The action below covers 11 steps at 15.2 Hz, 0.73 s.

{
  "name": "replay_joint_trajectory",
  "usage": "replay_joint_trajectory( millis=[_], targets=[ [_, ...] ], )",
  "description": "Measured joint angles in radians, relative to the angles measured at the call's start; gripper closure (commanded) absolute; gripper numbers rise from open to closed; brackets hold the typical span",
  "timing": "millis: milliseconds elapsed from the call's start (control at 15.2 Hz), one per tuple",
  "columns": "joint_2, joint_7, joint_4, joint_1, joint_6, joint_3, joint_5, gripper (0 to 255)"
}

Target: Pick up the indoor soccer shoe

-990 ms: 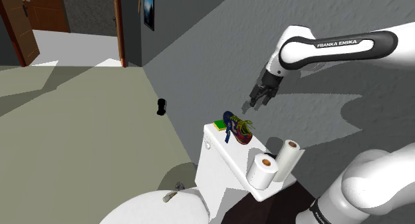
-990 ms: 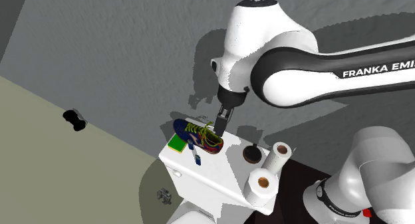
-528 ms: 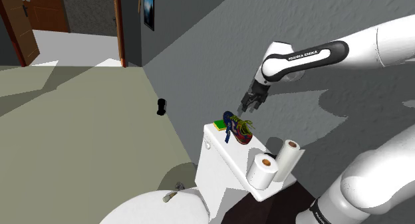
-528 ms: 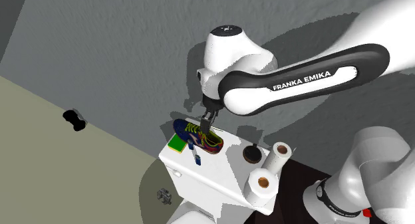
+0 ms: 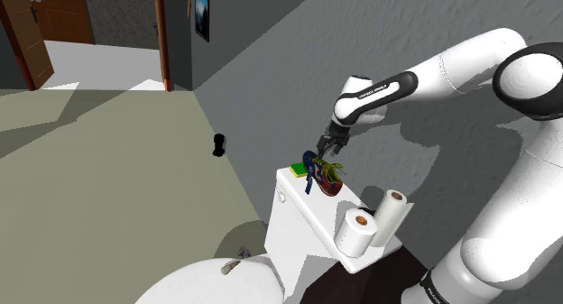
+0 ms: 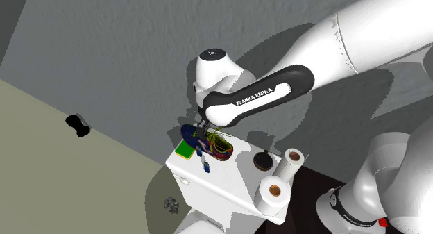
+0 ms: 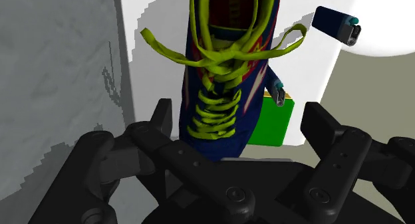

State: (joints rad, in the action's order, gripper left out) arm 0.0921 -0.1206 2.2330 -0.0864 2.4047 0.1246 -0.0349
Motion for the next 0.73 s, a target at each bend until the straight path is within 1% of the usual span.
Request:
replay_joint_trajectory(
  millis=[132, 594, 660, 726],
  targets=[
    [0.039, -0.005, -0.012, -0.003, 0.027, 0.001, -0.003, 0],
    [0.101, -0.016, 0.004, -0.005, 0.104, -0.002, -0.016, 0],
    [0.103, -0.016, 0.005, -0.005, 0.107, -0.002, -0.017, 255],
    [0.104, -0.016, 0.005, -0.005, 0.109, -0.002, -0.017, 255]
  ],
)
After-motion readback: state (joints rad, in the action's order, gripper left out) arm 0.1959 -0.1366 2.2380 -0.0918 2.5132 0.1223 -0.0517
